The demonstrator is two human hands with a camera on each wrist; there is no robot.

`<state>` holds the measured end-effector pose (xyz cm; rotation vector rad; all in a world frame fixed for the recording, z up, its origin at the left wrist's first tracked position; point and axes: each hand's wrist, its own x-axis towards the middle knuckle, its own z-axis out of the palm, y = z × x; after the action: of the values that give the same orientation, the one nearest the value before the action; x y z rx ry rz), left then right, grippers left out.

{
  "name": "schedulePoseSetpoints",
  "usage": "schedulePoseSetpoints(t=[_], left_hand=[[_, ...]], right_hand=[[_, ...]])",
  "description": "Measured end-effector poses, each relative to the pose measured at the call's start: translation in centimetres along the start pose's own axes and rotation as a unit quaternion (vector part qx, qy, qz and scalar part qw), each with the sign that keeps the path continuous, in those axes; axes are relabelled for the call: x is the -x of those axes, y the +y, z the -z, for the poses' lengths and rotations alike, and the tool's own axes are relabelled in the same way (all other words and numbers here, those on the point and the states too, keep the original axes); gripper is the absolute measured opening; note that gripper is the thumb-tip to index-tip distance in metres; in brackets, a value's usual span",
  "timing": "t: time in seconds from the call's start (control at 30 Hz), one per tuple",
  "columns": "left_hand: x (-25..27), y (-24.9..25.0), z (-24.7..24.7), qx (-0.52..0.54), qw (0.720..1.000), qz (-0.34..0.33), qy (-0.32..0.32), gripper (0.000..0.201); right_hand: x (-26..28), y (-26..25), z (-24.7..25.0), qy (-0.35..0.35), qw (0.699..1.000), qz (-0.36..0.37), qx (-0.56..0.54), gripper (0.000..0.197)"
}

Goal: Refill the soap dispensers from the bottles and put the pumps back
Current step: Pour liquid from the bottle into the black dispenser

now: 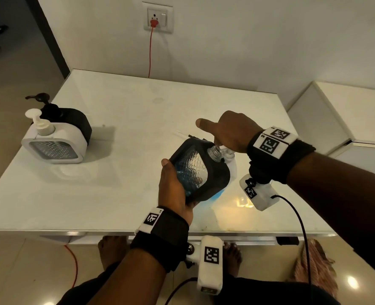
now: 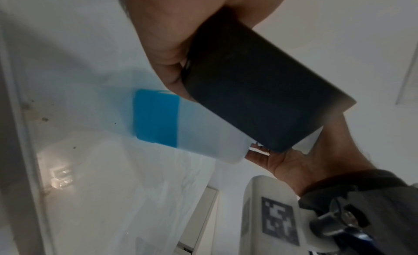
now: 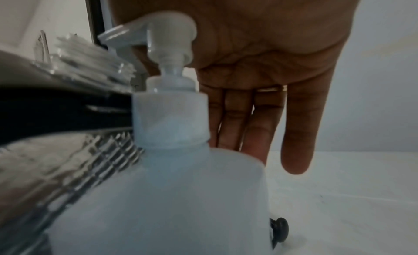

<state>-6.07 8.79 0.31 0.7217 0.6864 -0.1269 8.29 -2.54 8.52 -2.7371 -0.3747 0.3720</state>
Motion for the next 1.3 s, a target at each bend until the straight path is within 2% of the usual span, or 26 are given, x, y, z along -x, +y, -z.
schedulePoseSetpoints(t=[0.27, 0.53, 0.73, 0.83, 1.1, 1.3], left_hand=[[0.19, -0.04, -0.2, -0.001, 1.0, 0.0, -0.001, 0.058], [0.12, 0.0, -0.21, 0.001, 1.0, 0.002, 0.0, 0.059], [0.19, -0.01, -0.23, -0.006, 1.0, 0.004, -0.002, 0.06], [0.18, 0.0, -0.28, -0.008, 1.0, 0.004, -0.003, 0.06], [0.27, -0.02, -0.36, -0.006, 1.0, -0.001, -0.003, 0.06], [0.57, 0.07, -0.42, -0.011, 1.0, 0.003, -0.006, 0.058]], right_hand=[[0.24, 0.41, -0.48, 0.048, 0.999, -0.002, 0.015, 0.072], [-0.04, 0.09, 0.26, -0.008, 1.0, 0.007, 0.011, 0.088], [0.34, -0.23, 0.06, 0.034, 0.998, 0.003, 0.056, 0.068], [0.65, -0.35, 0.05, 0.045, 0.997, 0.001, 0.064, 0.065], [0.23, -0.05, 0.38, 0.012, 1.0, 0.004, 0.012, 0.091], [0.67, -0.23, 0.02, 0.041, 0.998, -0.005, 0.044, 0.068]])
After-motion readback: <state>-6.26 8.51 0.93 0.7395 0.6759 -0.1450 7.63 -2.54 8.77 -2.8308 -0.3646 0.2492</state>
